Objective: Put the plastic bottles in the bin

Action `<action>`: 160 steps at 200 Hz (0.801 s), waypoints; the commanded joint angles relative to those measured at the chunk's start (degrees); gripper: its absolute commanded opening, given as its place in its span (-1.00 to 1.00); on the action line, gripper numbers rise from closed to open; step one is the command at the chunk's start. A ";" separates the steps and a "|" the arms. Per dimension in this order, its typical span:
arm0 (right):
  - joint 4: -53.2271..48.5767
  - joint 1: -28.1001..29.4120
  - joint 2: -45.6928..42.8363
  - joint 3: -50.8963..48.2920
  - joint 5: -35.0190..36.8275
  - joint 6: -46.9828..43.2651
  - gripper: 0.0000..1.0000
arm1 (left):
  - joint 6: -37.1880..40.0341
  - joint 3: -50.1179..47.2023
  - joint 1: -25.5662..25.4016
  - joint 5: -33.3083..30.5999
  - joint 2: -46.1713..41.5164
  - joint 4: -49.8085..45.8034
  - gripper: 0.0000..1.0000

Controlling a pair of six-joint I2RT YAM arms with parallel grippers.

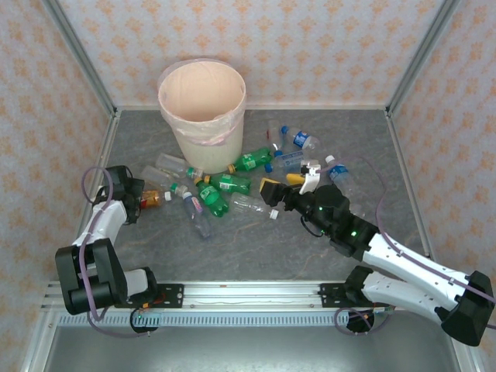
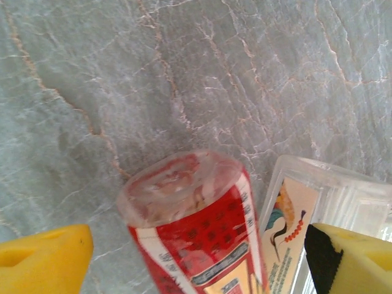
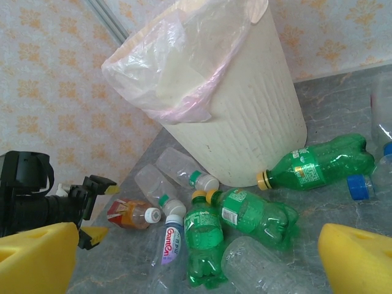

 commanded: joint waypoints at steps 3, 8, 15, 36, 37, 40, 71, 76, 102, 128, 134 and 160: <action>-0.22 0.38 0.19 0.97 0.90 -1.26 0.99 | -1.57 1.49 0.63 1.72 2.43 2.68 0.83; -0.46 0.40 0.16 1.16 1.10 -1.41 0.99 | -1.76 1.40 0.62 1.75 2.80 2.76 0.83; -0.75 0.41 0.16 1.37 1.38 -1.51 0.99 | -2.00 1.13 0.62 1.82 3.32 2.89 0.83; -1.06 0.45 0.15 1.80 1.50 -1.61 0.99 | -2.71 -0.17 0.64 1.73 4.93 3.76 0.84; -1.03 0.41 0.16 1.78 1.50 -1.61 0.99 | -2.71 -0.22 0.67 1.82 5.05 3.88 0.84; -1.02 0.44 0.14 1.79 1.50 -1.65 0.99 | -2.72 -0.45 0.67 1.90 5.27 4.17 0.84; -1.34 0.47 0.59 1.88 1.43 -1.32 0.99 | -3.35 -1.41 0.92 2.91 8.16 5.81 0.83; -1.44 0.42 0.67 1.92 1.32 -1.30 0.99 | -3.34 -1.49 0.96 2.96 8.51 6.08 0.82; -2.47 0.44 0.86 2.68 1.76 -1.78 0.99 | -3.04 -1.06 1.56 2.98 10.87 5.94 0.79; -2.59 0.47 0.93 3.00 1.96 -1.79 0.99 | -2.17 -0.55 1.98 2.71 11.34 5.46 0.67; -2.52 0.42 1.03 3.03 1.94 -1.70 0.99 | -2.00 -0.54 2.09 2.53 11.04 5.33 0.57; -2.40 0.47 1.64 3.09 1.53 -1.09 0.99 | -0.95 -0.53 2.72 2.05 9.10 4.85 0.34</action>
